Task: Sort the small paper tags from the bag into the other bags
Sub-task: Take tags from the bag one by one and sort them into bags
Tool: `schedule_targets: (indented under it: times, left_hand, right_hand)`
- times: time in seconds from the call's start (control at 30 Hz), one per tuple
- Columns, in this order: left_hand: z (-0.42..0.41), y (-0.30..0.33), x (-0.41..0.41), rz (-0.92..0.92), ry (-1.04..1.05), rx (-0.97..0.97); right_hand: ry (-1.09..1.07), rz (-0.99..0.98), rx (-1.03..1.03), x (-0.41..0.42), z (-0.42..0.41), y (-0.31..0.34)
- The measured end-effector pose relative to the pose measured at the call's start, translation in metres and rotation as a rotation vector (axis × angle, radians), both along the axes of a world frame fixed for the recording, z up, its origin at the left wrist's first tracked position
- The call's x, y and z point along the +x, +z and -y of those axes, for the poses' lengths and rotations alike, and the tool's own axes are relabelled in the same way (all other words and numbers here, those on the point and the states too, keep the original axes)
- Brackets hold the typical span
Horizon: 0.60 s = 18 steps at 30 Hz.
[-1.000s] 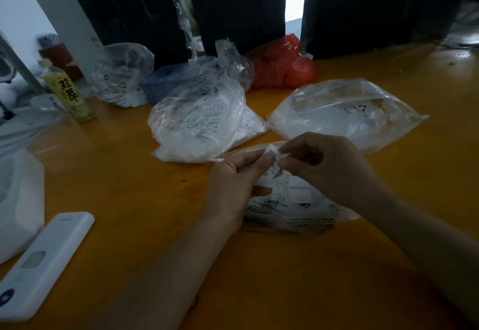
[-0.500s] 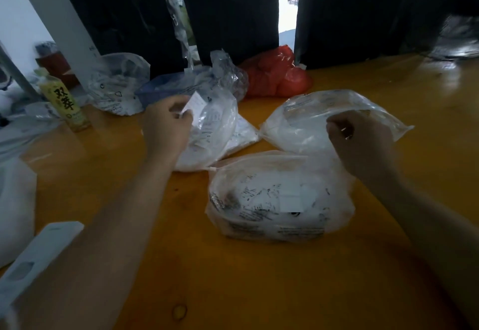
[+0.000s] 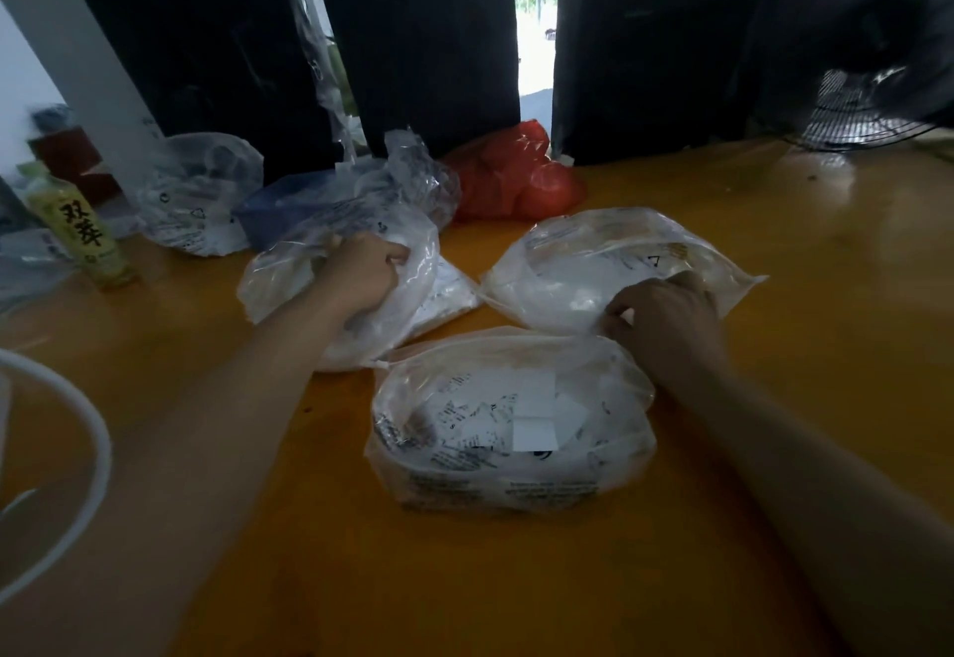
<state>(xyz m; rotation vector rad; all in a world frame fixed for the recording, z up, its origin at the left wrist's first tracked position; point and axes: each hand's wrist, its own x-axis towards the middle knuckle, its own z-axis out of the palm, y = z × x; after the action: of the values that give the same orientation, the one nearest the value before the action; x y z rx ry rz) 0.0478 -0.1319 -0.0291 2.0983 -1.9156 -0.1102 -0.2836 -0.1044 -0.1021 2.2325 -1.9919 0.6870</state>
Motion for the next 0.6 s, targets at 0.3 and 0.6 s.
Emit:
schedule_targets:
  times: [0.3,0.6]
  left_hand:
    - [-0.039,0.002,-0.006,-0.033,0.132,-0.204]
    - [-0.106,-0.027,-0.063,-0.123,-0.333,-0.820]
  right_hand:
    - [0.020,0.196,-0.023,0.004,-0.003,0.006]
    - [0.012,0.044,0.077,0.009,-0.006,0.011]
